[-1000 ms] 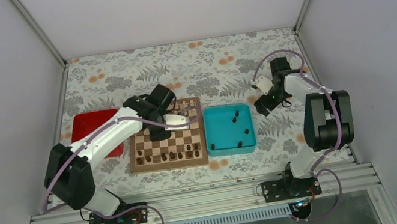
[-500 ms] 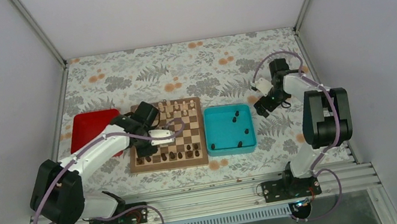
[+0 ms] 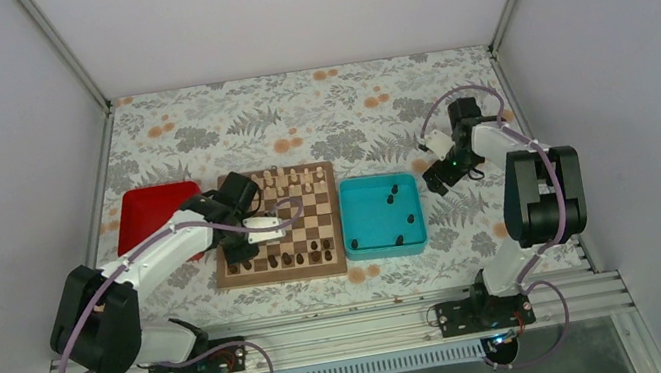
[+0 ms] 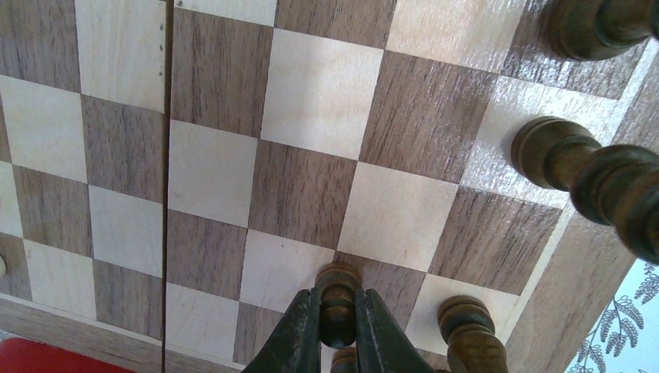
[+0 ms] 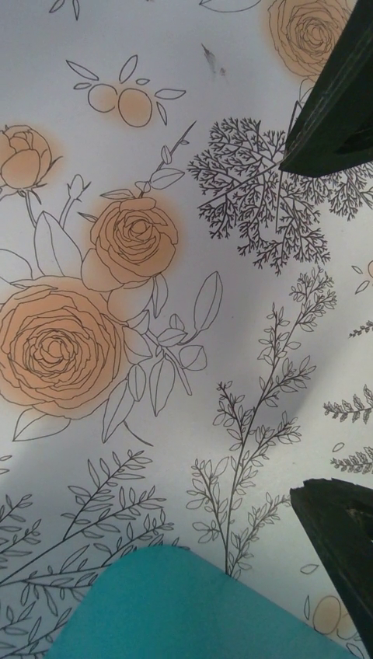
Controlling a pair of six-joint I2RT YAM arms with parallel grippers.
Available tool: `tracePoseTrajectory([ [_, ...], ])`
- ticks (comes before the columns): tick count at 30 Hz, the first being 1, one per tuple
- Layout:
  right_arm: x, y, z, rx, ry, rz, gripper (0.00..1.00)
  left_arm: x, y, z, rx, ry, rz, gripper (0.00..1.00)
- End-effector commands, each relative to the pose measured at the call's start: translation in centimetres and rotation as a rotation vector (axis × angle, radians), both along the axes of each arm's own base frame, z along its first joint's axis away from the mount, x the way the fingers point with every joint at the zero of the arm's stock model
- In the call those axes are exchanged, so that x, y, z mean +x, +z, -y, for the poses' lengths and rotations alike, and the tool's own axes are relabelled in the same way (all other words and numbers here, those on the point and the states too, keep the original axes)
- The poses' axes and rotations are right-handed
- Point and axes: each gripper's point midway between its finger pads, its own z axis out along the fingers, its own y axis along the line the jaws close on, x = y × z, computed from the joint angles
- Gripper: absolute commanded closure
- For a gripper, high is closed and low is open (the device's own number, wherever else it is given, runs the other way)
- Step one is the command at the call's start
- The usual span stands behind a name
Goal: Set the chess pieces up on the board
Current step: Place the chess piece on the chessboard.
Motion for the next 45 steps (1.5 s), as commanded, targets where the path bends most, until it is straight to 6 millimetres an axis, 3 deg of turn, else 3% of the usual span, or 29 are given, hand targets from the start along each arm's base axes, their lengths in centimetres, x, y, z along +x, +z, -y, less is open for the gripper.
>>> tracePoseTrajectory([
  [1,0.0,-0.3,0.2,-0.007,-0.011,-0.008,0.0,-0.4,0.5,0.1,-0.017,0.012,-0.022,0.91],
  [11,-0.1,-0.4,0.2,-0.005,-0.011,-0.009,0.0,-0.6,1.8,0.1,-0.019,0.005,-0.029,0.91],
  [35,-0.1,-0.4,0.3,-0.007,-0.01,-0.006,0.0,-1.0,-0.1,-0.2,0.014,-0.002,-0.072,0.9],
  [45,-0.3,-0.5,0.4,-0.008,-0.01,-0.011,0.0,-0.8,0.3,0.0,0.003,-0.006,-0.074,0.86],
])
